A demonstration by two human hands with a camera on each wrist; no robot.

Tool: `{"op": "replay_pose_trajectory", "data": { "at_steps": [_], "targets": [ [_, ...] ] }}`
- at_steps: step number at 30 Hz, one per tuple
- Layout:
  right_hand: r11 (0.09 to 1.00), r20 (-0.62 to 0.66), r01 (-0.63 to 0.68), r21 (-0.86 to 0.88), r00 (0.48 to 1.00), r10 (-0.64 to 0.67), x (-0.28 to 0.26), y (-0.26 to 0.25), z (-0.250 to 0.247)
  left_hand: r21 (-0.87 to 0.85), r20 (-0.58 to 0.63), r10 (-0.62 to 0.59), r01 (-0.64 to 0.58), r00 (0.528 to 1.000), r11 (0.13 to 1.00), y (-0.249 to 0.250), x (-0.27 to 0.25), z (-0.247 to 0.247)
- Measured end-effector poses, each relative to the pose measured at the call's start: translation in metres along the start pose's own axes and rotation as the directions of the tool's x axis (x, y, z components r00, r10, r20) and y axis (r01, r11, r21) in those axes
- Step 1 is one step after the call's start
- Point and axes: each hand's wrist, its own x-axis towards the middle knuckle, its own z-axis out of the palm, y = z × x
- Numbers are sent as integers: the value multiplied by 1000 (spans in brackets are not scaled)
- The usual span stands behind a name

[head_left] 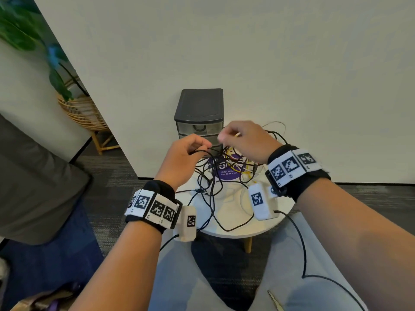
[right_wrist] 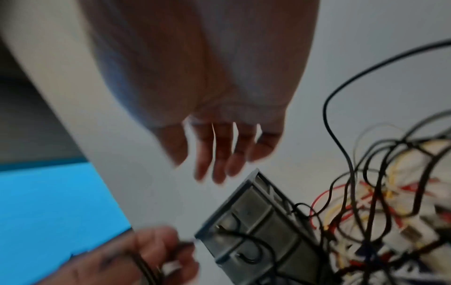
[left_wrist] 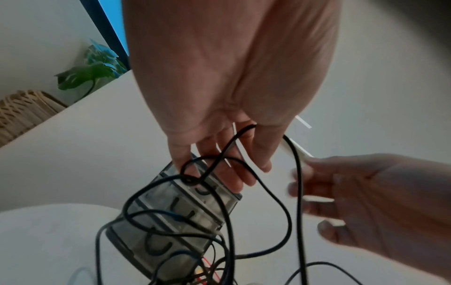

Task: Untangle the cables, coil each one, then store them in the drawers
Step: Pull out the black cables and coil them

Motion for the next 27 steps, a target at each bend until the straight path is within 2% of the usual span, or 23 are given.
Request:
{"op": "replay_pose_trajectory", "data": {
  "at_steps": [2,4,7,10,13,19,23,27],
  "targets": [
    [987,157,33,-156,988,-8,-1,5,11,-11,27,37,-37,999,999,8,3,2],
    [986,183,42,-158,983,-13,-2,8,13,25,51,60,-62,997,998,11,8,0],
    [998,30,-9,63,1000,7,-3,13,4,121,74,62,-71,995,990,4,10,-6],
    [929,-142,-43,368,985,102,-6,10,-13,197,35,80,-86,996,977,-8,8,-10],
    [876,-261,5,482,956,138,-8,5,-29,82,-30,60,-58,998,995,-10,6,-4],
    [914,-481,102,392,870,110,-2,7,-42,-199,10,17,-15,1000,980,7,5,1],
    [935,-490,106,339,868,79,1,7,-43,-285,69,-35,54,997,957,15,9,-3],
    [969,-467,95,230,884,24,3,1,-44,-468,162,-131,193,978,863,31,15,-4]
  ]
}}
